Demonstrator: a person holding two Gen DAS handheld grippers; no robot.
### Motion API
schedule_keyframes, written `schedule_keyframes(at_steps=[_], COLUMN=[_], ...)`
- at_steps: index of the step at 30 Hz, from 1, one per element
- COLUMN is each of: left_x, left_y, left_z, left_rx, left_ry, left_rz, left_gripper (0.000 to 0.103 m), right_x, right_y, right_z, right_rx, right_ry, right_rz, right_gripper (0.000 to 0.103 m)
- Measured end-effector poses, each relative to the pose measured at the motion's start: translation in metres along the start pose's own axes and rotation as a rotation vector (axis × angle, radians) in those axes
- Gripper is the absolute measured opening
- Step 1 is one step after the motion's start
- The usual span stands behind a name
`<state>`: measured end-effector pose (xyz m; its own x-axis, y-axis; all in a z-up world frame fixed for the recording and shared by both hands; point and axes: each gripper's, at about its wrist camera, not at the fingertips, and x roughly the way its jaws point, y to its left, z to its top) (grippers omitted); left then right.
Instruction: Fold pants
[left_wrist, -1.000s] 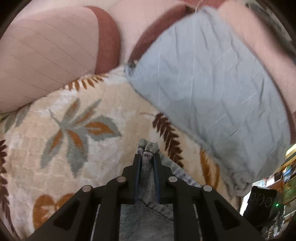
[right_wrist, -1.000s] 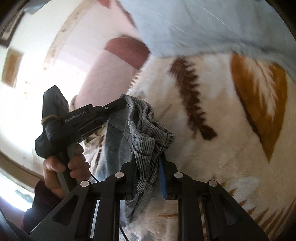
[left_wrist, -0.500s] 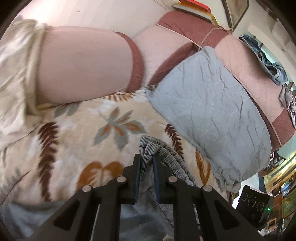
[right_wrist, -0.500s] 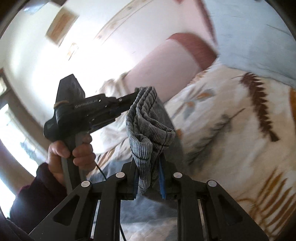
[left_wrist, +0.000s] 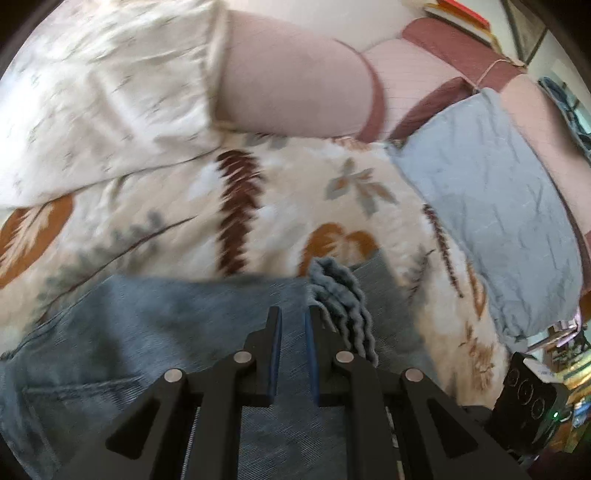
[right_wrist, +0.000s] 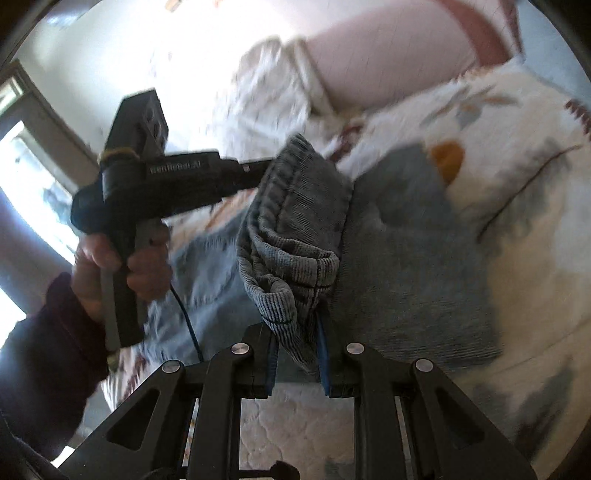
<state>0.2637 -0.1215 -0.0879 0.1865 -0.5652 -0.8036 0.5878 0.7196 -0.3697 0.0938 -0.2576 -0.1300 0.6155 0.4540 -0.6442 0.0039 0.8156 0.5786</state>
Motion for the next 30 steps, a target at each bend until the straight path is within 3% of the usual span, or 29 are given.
schedule_keyframes(at_steps=[5, 8, 11, 15, 17, 21, 24, 30], left_x=[-0.015, -0.030, -0.040, -0.029, -0.016, 0.015, 0.026, 0.013], left_y=[0.019, 0.018, -0.004, -0.043, -0.056, -0.068, -0.067, -0.072], left_z=[-0.007, -0.010, -0.016, -0.025, -0.031, -0.054, -0.077, -0.111], left_rx=[0.002, 0.002, 0.048, 0.089, 0.093, 0.092, 0.110, 0.141], left_ry=[0.010, -0.014, -0.033, -0.026, -0.001, 0.106, 0.185, 0.166], left_rz=[0.125, 0.123, 0.097, 0.062, 0.055, 0.093, 0.160, 0.168], left_gripper=[0.014, 0.014, 0.015, 0.015, 0.015, 0.015, 0.015, 0.015], right_x=[0.012, 0.004, -0.013, -0.030, -0.027, -0.011, -0.003, 0.002], right_y=[-0.003, -0.003, -0.010, -0.033, -0.047, -0.063, -0.064, -0.057], right_z=[0.003, 0.007, 0.014, 0.027, 0.029, 0.024, 0.020, 0.019], right_rx=[0.023, 0.055, 0.087, 0.182, 0.245, 0.295, 0.296, 0.243], right_ry=[0.104, 0.132, 0.079, -0.034, -0.038, 0.028, 0.080, 0.158], right_rz=[0.082, 0.188, 0.242, 0.193, 0.172, 0.099, 0.076, 0.062], right_gripper=[0.036, 0.050, 0.053, 0.056, 0.056, 0.055, 0.050, 0.050])
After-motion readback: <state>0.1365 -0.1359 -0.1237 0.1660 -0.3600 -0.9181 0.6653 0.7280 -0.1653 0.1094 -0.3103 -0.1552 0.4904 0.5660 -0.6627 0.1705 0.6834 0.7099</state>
